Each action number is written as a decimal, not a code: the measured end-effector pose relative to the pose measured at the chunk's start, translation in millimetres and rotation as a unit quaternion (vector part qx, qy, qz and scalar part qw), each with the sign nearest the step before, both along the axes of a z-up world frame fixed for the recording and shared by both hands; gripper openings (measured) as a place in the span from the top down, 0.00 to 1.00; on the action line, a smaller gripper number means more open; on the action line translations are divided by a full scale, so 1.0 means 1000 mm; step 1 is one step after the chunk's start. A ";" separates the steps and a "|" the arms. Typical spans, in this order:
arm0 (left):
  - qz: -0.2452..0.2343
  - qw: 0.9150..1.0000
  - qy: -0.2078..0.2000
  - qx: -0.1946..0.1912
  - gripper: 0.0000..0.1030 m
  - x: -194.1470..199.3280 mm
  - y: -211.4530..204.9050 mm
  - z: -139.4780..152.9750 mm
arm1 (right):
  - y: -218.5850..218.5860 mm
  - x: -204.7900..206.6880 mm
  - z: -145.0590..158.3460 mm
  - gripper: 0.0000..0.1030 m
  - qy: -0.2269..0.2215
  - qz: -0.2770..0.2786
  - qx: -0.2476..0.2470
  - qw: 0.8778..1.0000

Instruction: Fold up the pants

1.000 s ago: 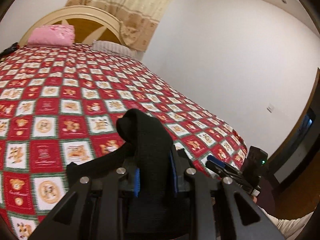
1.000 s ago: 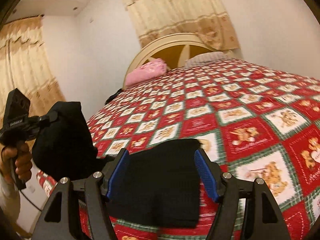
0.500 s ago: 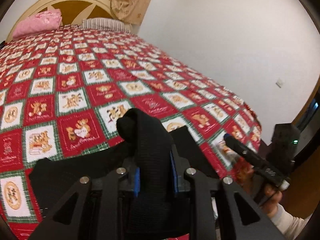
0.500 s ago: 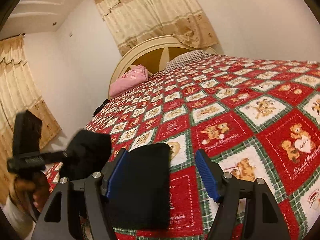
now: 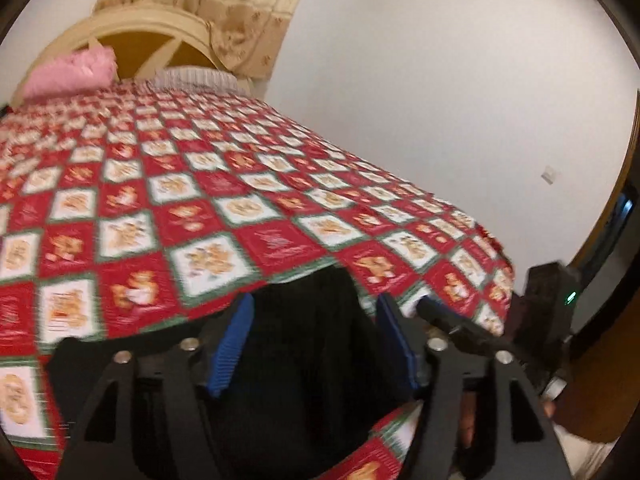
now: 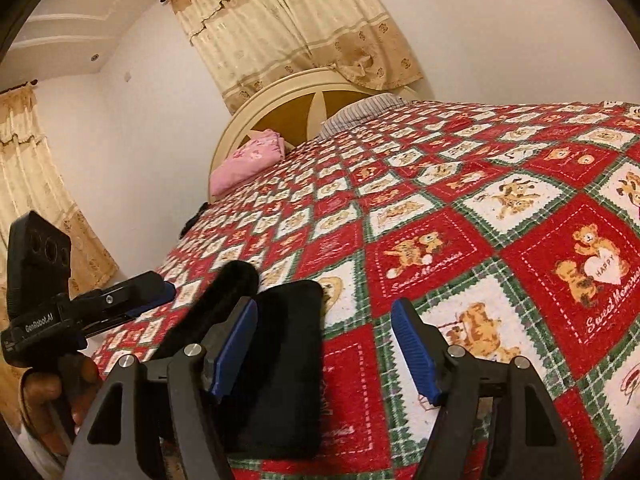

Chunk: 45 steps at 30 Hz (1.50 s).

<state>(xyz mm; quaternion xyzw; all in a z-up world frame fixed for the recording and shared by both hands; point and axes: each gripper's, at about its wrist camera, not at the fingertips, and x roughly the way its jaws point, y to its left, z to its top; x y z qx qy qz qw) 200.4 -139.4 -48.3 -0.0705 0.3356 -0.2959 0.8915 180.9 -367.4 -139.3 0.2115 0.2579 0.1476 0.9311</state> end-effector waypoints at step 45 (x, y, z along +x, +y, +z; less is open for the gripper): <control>0.152 0.984 0.048 0.078 0.02 -0.001 0.120 -0.089 | 0.112 0.032 0.027 0.20 0.060 0.112 -0.086 0.988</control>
